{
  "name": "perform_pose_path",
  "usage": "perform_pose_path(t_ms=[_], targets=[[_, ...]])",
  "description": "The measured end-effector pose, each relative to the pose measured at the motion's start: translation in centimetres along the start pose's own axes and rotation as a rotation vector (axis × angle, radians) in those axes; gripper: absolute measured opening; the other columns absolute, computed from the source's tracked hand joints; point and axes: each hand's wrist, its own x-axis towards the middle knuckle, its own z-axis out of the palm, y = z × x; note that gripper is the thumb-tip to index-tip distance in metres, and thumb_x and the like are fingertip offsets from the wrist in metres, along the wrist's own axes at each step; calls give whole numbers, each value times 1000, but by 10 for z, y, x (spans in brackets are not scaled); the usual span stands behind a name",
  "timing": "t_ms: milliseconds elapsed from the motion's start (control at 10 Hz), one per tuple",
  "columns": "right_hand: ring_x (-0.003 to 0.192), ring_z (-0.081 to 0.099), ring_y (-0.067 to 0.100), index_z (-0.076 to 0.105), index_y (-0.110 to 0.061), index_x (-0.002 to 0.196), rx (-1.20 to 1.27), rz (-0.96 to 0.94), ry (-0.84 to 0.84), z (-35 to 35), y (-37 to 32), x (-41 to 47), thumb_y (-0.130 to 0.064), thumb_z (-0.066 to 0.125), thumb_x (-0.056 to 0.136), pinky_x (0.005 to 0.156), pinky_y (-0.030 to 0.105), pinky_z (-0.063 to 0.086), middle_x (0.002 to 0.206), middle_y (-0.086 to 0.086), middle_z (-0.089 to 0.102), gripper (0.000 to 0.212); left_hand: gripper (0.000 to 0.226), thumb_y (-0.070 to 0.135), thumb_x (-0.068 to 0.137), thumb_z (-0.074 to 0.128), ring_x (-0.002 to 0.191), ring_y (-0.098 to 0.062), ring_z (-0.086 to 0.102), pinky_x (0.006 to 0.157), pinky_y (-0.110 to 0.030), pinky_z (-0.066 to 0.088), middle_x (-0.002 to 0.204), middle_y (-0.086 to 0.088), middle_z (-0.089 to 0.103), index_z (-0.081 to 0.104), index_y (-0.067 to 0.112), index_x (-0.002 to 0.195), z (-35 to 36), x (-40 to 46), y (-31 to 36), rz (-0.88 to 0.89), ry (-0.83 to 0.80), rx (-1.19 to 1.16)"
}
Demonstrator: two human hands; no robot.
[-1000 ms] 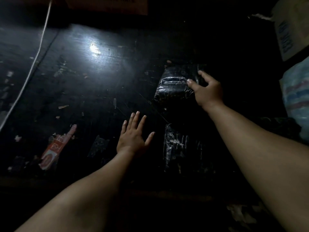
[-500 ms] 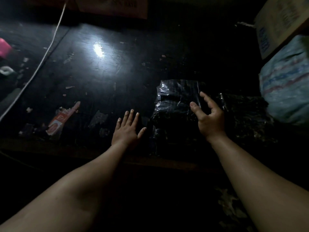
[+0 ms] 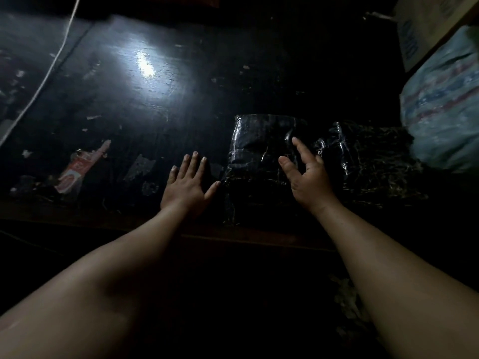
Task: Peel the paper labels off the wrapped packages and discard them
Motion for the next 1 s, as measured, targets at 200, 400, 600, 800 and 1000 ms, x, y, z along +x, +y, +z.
perform_pose_path(t_ms=[200,400,600,800,1000], targets=[[140,32,29,31,-45,146,-110,23,-25,-4,-4,4,-55,52,90,100,30,30,156,12,23,60,83,70,89,8,146,-14,-25,121,-41,-8,160,2,-26,-14,24,154,-4,2,1,-13,-77,7],[138,35,33,29,-45,146,-224,65,-40,-7,-11,5,-57,49,91,108,43,35,154,15,26,60,81,67,95,22,147,-16,-22,122,-41,-4,161,1,-25,-13,24,155,-22,-1,7,-30,-174,-37],[136,36,35,27,-46,146,-403,93,-68,-13,-21,9,-62,47,88,109,47,36,153,12,25,63,83,65,93,45,151,-25,3,118,-52,21,166,-2,-4,11,23,157,-54,6,12,-61,-319,-69],[142,22,38,34,-38,146,-724,107,-172,-32,-53,17,-65,54,82,112,49,30,156,13,22,72,69,63,93,46,135,-29,42,101,-49,40,152,-4,37,36,24,148,-121,-7,29,-40,-222,31],[134,33,35,39,-32,144,-860,-5,-154,-60,-102,15,-74,52,76,107,45,36,147,11,38,81,67,67,93,37,126,-31,51,97,-46,43,142,-8,49,42,23,143,-192,-9,37,40,49,74]])
